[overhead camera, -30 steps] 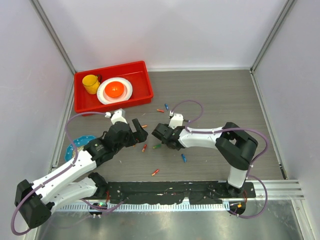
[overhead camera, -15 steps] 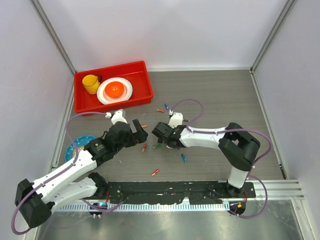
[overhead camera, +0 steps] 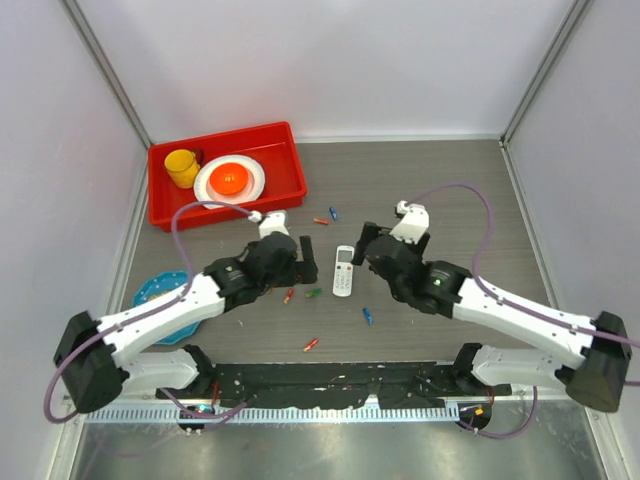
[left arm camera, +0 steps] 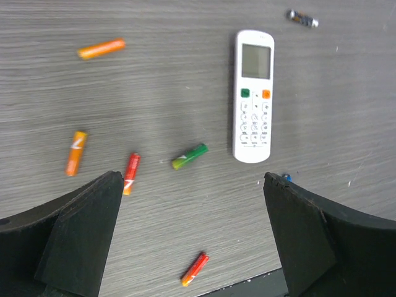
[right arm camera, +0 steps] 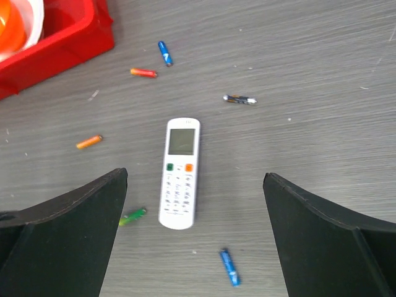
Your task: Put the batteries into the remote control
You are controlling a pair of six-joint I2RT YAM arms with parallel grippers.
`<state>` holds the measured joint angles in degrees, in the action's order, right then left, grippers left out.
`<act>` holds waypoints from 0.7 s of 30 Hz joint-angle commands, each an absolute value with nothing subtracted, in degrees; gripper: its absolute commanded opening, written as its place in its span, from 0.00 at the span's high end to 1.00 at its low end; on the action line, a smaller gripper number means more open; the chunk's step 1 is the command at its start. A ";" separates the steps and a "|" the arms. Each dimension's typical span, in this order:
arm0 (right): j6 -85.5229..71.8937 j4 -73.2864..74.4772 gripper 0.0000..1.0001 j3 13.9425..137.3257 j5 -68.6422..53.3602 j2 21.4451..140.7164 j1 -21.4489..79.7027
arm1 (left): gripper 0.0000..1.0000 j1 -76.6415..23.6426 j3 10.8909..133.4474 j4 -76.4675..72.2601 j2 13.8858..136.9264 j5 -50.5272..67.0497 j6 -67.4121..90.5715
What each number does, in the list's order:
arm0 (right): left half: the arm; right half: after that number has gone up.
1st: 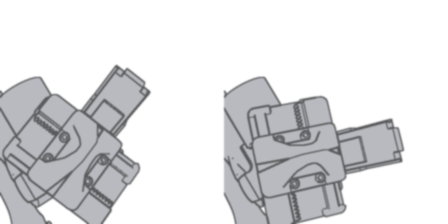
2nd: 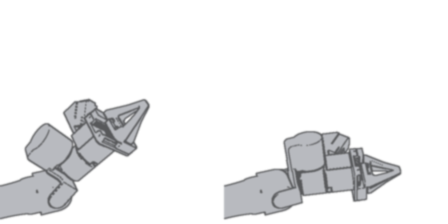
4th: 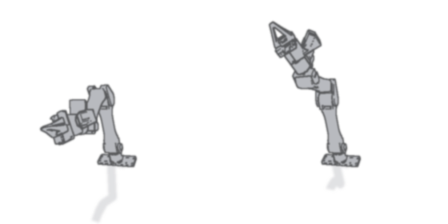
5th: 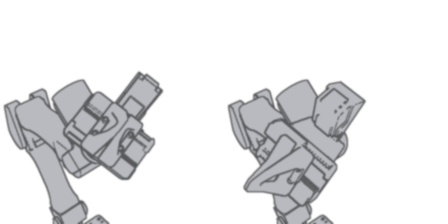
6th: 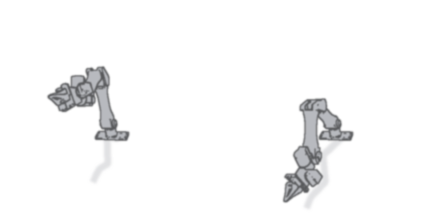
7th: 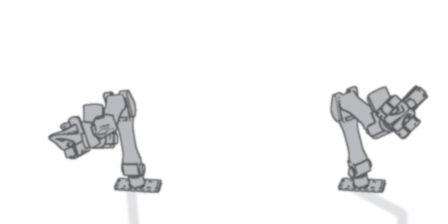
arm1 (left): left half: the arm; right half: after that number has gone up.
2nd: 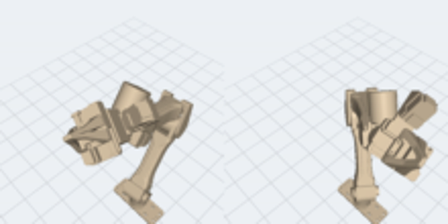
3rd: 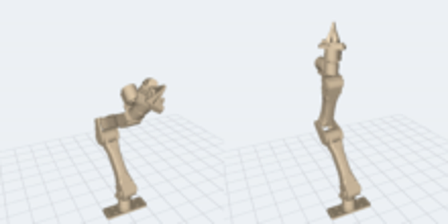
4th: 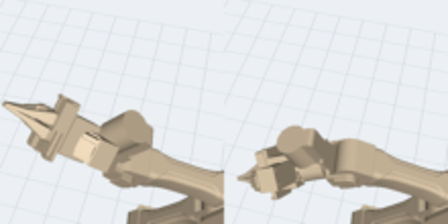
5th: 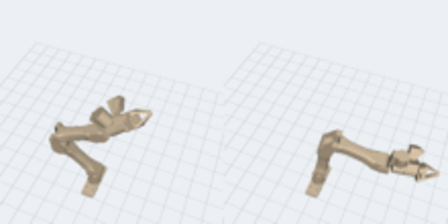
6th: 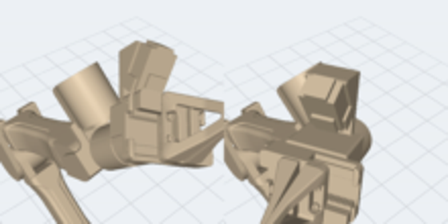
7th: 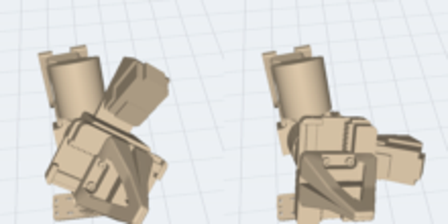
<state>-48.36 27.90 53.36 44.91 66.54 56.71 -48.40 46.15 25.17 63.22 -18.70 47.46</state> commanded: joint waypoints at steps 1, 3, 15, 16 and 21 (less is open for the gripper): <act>-37.98 19.97 0.03 45.45 38.43 57.06 52.65 | 0.00 -52.82 52.38 24.61 71.79 -23.38 46.49; -36.22 19.78 0.03 42.56 38.06 53.46 52.30 | 0.00 -52.91 53.61 24.00 76.01 -22.42 47.37; -34.81 19.77 0.06 33.49 37.80 39.90 50.45 | 0.00 -53.00 62.13 20.30 89.99 -14.69 45.28; -34.72 19.95 0.06 33.40 37.62 40.08 50.45 | 0.00 -53.43 62.75 18.65 91.48 -13.98 45.00; -34.28 20.57 0.07 34.28 36.12 42.53 50.54 | 0.00 -53.88 67.31 17.22 97.63 -15.20 42.72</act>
<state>-35.86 22.26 33.52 37.17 41.12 50.50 -53.54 62.52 19.07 93.69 -15.20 45.69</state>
